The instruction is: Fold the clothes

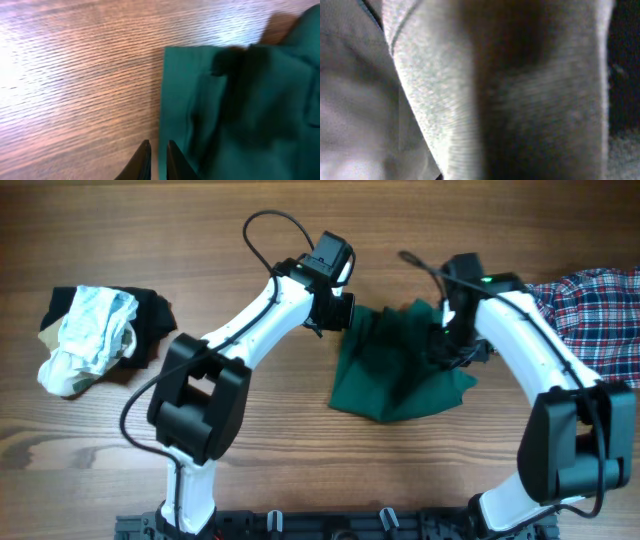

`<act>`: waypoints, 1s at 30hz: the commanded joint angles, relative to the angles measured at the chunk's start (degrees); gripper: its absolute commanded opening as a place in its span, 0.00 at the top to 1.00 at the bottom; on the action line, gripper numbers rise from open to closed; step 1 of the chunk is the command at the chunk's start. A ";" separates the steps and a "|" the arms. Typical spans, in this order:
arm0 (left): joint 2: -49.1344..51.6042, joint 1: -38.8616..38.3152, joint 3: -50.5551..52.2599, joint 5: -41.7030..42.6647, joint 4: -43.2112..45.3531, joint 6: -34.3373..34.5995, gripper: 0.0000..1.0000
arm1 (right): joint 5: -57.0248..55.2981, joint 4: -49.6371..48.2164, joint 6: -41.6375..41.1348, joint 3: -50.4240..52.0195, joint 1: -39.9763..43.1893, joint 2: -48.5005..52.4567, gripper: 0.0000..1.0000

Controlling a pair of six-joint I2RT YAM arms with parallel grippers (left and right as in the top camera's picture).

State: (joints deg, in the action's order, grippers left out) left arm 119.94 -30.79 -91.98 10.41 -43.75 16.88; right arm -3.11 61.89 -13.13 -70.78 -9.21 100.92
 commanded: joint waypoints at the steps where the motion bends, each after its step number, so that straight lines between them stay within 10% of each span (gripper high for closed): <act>1: -5.99 3.06 -0.20 0.55 -1.16 1.11 0.90 | -8.15 0.72 0.94 -1.01 -5.62 -1.11 0.96; 19: -29.62 20.59 -0.17 0.39 -10.49 0.26 0.85 | -16.63 0.33 4.79 -2.14 -25.75 -0.96 0.94; 30: -29.62 20.59 -0.17 0.42 -11.28 0.28 0.85 | -9.35 0.72 -27.74 -2.51 -30.16 -0.92 0.96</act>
State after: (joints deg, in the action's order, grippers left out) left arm 91.07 -10.33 -91.98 10.52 -54.94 17.91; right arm -12.67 62.37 -34.37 -71.77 -38.92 100.92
